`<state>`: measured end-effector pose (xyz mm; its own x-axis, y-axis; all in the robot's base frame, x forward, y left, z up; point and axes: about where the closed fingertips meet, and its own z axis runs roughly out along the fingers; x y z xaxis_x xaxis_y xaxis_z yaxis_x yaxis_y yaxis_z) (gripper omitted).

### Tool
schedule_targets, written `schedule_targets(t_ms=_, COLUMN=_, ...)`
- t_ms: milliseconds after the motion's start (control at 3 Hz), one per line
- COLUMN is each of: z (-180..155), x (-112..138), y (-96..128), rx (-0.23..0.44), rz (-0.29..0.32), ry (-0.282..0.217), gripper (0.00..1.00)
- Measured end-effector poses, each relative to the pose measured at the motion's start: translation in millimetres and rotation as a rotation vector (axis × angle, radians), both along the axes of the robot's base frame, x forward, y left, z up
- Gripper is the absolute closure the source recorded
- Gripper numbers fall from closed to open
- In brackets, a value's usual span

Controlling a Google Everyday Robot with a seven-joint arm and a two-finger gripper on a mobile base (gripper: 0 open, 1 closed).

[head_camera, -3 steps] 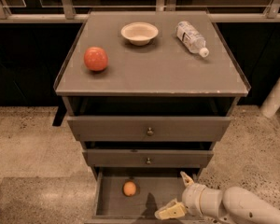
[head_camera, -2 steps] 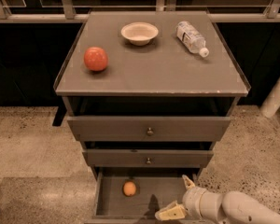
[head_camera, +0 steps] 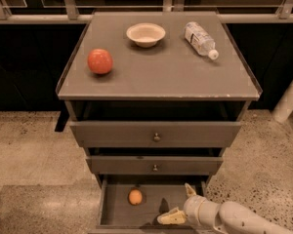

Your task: Pick orange from bottom drawer and place on counter

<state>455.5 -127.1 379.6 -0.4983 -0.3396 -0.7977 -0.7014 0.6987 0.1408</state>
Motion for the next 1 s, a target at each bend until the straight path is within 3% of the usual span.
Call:
schedule_targets(t_ms=333, z=-39, x=15, y=17, rx=0.048, rz=0.019, ry=0.001, gripper=0.00)
schedule_targets(t_ms=667, z=-46, x=16, y=18, rx=0.061, rz=0.008, ry=0.007, gripper=0.00)
schedule_targets(t_ms=1000, z=-55, x=14, y=12, rx=0.054, rz=-0.041, ry=-0.004, gripper=0.00)
